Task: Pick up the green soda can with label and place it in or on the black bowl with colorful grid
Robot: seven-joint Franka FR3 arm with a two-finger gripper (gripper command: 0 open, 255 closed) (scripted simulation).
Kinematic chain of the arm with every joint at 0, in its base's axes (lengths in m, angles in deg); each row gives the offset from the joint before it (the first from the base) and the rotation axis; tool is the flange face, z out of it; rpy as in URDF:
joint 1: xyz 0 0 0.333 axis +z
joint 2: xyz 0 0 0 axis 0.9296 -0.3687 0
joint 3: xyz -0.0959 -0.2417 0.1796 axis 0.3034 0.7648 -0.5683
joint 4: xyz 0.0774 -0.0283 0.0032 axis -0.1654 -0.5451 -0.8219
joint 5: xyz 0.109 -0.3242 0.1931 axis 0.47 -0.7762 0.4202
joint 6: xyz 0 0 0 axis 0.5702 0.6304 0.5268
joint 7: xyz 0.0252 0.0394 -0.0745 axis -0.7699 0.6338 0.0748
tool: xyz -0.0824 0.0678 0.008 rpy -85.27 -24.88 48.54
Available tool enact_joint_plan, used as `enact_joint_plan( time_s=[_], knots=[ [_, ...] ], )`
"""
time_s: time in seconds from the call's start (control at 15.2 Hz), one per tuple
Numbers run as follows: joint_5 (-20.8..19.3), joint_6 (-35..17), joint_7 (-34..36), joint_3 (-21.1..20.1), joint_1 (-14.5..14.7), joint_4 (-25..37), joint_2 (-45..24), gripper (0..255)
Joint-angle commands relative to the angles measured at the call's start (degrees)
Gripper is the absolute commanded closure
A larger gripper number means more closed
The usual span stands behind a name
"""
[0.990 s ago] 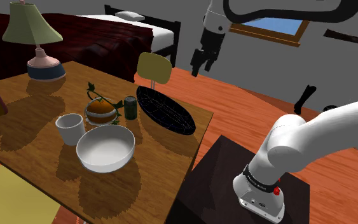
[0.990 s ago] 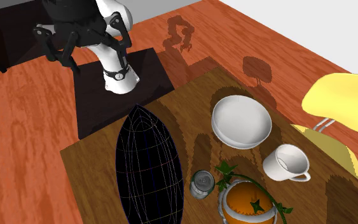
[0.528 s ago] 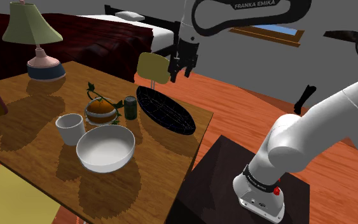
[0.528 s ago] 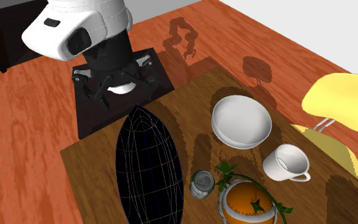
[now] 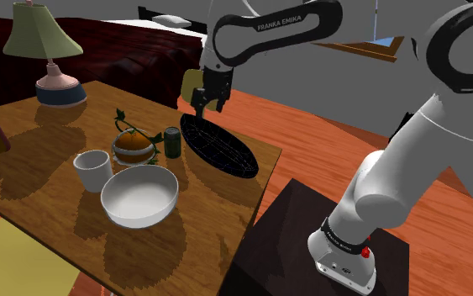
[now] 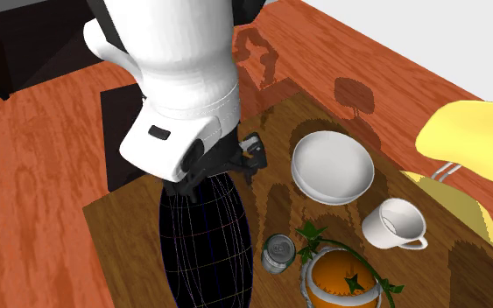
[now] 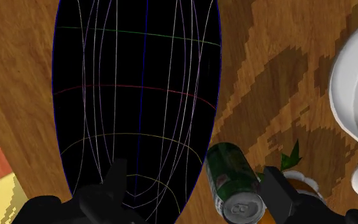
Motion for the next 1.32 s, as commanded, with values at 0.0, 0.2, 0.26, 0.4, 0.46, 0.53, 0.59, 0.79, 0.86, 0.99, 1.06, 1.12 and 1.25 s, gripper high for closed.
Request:
enact_joint_plan(
  time_s=[0.0, 0.2, 0.26, 0.4, 0.46, 0.53, 0.59, 0.79, 0.86, 0.99, 1.06, 1.12, 1.25],
  knots=[
    [0.0, -1.0, 0.9, -0.5, 0.3, 3.0, -4.1, 0],
    [-0.1, -2.6, 2.2, -1.1, 0.9, 7.7, -10.4, 0],
    [-0.2, -3.0, 2.6, -1.2, 1.1, 9.4, -12.5, 0],
    [-0.3, -3.6, 3.4, -1.5, 1.6, 13.1, -16.9, 0],
    [-0.4, -3.8, 3.8, -1.6, 1.8, 15.1, -19.0, 0],
    [-0.5, -3.9, 4.2, -1.7, 2.1, 17.1, -21.2, 0],
    [-0.6, -4.0, 4.6, -1.8, 2.3, 19.3, -23.5, 0],
    [-0.8, -4.6, 5.1, -1.9, 2.7, 22.2, -27.0, 0],
    [-0.9, -5.2, 5.1, -1.9, 2.8, 21.9, -27.4, 0],
    [-0.9, -6.4, 5.2, -1.9, 2.8, 21.4, -28.1, 0],
    [-1.0, -7.0, 5.2, -1.8, 2.8, 21.2, -28.5, 0],
    [-1.0, -7.6, 5.2, -1.8, 2.9, 21.0, -28.9, 0],
    [-1.1, -8.6, 5.3, -1.8, 2.9, 20.7, -29.5, 0]
  ],
)
